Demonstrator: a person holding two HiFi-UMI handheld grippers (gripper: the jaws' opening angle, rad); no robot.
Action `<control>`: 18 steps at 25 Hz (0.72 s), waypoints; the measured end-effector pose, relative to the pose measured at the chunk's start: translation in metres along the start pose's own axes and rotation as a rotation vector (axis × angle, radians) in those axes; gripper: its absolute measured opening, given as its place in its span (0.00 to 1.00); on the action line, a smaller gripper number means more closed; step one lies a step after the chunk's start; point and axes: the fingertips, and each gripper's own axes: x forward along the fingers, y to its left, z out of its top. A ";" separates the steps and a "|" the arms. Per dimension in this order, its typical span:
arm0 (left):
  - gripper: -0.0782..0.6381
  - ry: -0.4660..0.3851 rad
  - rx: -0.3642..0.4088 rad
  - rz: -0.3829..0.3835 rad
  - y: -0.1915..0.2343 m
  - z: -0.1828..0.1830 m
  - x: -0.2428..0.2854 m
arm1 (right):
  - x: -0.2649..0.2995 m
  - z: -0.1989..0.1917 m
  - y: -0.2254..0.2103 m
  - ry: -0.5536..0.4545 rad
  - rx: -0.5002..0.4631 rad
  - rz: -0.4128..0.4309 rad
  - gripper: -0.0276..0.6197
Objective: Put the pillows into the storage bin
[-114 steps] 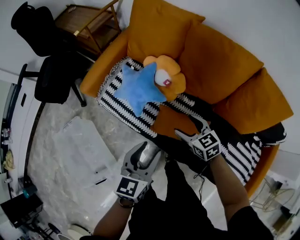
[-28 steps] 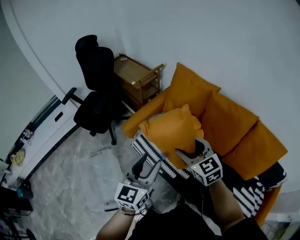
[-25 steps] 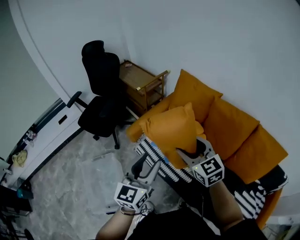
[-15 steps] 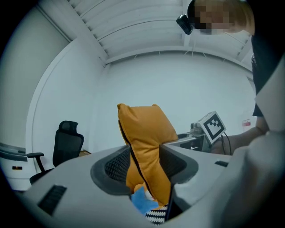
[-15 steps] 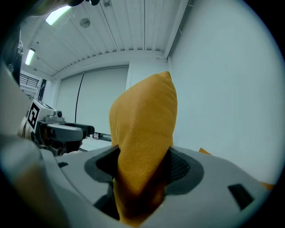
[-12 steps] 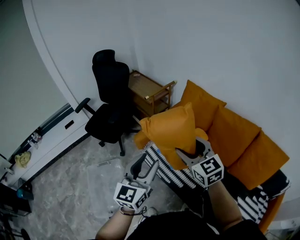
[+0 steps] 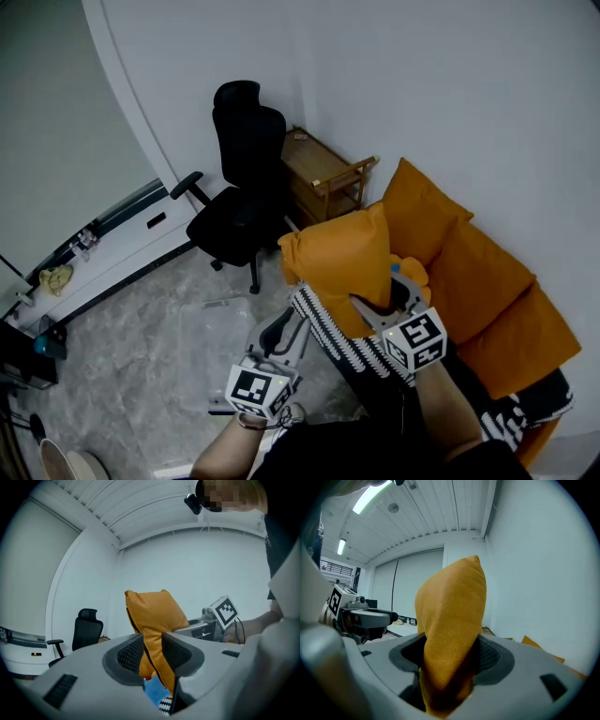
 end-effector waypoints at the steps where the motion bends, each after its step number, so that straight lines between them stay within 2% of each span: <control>1: 0.27 0.001 0.002 0.022 -0.001 -0.002 -0.003 | 0.002 -0.001 0.002 0.000 -0.003 0.023 0.51; 5: 0.18 0.029 -0.032 0.146 0.000 -0.011 -0.024 | 0.013 -0.006 0.018 0.012 -0.016 0.127 0.51; 9: 0.15 0.042 -0.070 0.253 0.004 -0.023 -0.051 | 0.029 -0.010 0.045 0.030 -0.036 0.237 0.51; 18: 0.12 0.071 -0.122 0.445 0.044 -0.044 -0.147 | 0.073 -0.016 0.154 0.075 -0.070 0.420 0.51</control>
